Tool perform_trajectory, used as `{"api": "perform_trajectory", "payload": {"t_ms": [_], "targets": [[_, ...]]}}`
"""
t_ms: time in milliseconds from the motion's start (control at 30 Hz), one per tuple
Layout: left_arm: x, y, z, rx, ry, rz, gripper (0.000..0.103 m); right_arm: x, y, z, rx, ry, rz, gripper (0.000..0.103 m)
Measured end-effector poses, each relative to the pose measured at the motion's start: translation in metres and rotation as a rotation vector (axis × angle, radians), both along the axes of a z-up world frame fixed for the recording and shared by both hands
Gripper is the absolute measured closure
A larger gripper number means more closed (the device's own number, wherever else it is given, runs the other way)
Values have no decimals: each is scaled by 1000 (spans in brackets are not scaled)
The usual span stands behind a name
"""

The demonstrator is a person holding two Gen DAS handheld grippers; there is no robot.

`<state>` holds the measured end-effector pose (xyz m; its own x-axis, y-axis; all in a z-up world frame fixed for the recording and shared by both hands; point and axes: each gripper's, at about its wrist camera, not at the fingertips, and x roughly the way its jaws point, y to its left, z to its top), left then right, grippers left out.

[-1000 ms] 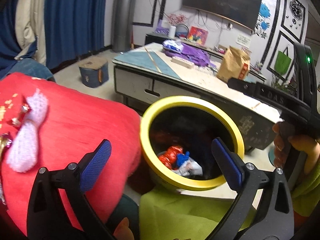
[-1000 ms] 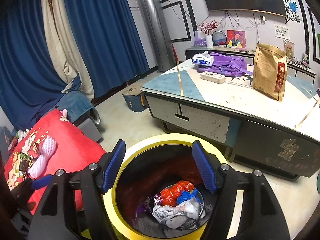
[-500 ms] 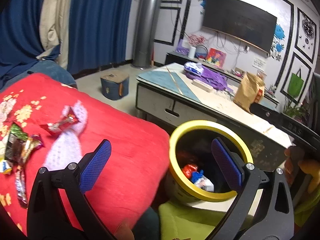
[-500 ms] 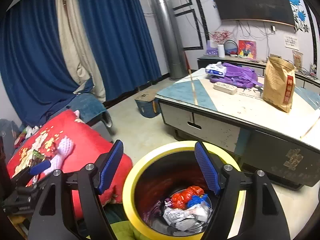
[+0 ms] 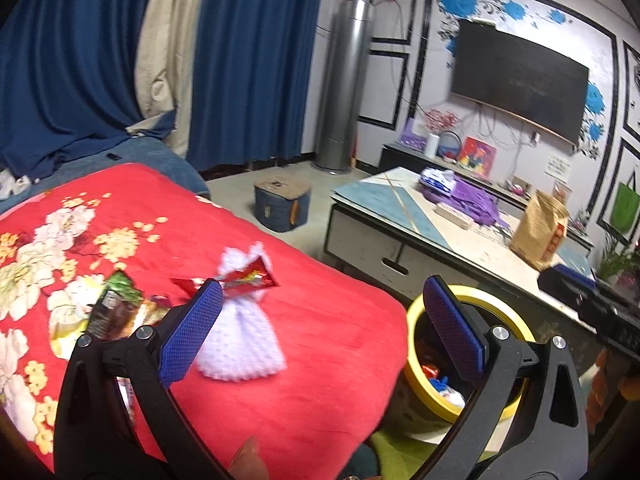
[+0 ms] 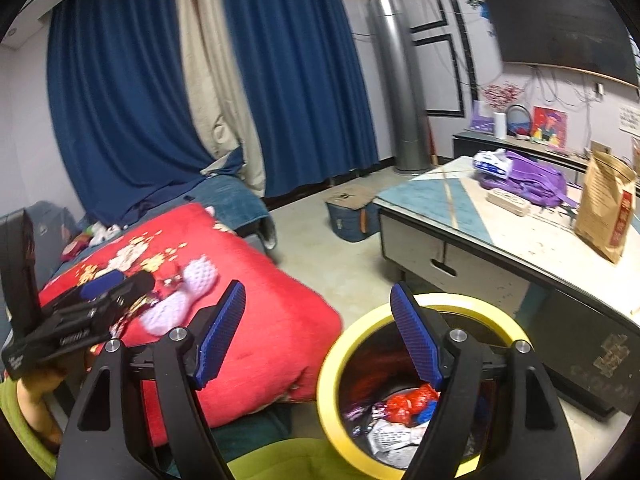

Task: Collect trash
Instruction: 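Move both tools back over the candy wrappers on the bed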

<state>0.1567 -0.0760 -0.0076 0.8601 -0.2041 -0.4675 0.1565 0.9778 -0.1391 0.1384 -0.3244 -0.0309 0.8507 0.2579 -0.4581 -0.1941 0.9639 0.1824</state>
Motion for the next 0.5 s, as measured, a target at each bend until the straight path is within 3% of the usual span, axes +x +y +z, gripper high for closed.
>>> {"api": "perform_trajectory", "payload": {"t_ms": [500], "targets": [[-5,51,11,-11,-26,124,11,3,62,0,-23,41,151,29]]}}
